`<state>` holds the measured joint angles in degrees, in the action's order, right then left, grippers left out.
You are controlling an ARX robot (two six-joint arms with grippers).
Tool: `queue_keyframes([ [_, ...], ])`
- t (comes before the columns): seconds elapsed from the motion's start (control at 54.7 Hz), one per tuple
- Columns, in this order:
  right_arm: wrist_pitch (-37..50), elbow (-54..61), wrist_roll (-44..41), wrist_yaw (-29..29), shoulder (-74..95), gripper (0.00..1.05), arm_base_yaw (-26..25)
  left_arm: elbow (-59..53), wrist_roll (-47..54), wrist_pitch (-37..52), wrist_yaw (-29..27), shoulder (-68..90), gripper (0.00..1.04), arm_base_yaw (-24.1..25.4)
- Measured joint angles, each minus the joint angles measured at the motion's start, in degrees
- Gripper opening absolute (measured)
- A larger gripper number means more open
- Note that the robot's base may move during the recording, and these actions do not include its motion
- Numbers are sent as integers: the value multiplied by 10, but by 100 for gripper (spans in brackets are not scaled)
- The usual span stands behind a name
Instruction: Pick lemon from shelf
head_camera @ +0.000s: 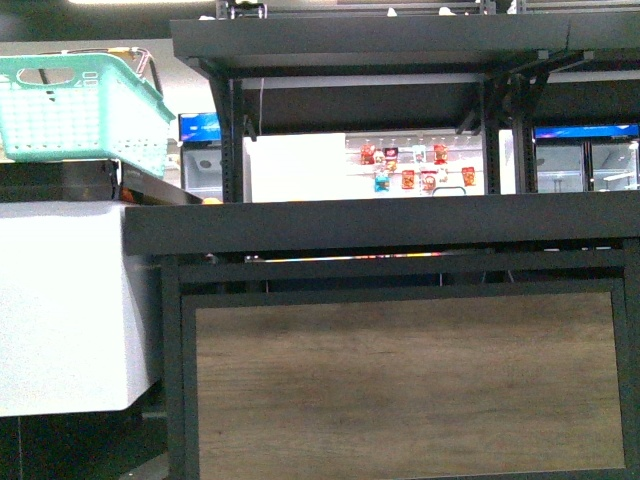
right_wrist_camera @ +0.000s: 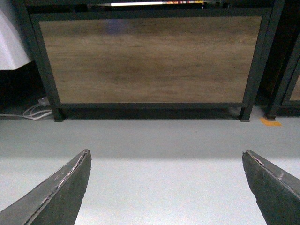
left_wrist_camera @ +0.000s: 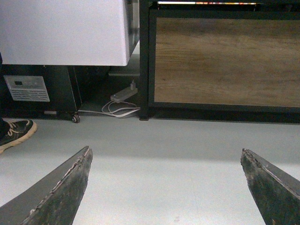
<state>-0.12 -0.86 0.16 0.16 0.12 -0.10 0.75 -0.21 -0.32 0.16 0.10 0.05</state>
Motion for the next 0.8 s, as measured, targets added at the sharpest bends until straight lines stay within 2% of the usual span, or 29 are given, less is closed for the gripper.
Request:
queue_keyframes([
  [0.804,0,0,0,-3,1,97,0,0,0,0,-2,0,97,0],
])
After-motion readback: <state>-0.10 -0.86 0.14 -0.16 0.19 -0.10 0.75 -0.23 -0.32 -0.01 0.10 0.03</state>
